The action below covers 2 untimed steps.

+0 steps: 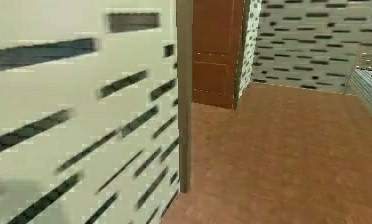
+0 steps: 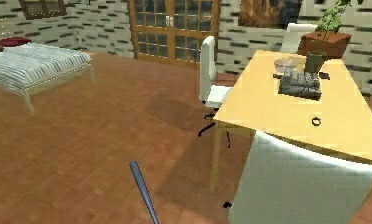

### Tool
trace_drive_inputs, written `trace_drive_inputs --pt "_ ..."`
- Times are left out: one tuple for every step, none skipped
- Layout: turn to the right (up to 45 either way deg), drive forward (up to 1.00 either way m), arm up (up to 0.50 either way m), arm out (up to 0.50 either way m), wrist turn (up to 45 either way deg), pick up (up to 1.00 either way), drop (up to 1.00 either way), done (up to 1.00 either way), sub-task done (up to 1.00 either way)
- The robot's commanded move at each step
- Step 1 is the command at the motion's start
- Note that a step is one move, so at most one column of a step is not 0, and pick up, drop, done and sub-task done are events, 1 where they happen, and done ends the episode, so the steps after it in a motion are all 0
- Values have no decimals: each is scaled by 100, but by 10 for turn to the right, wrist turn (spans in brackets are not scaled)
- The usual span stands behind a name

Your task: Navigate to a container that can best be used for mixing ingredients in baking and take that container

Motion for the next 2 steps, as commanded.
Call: trace_drive_inputs --pt "240 0 0 0 0 0 0 0 0" --pt "0 55 0 0 0 0 0 0 0"
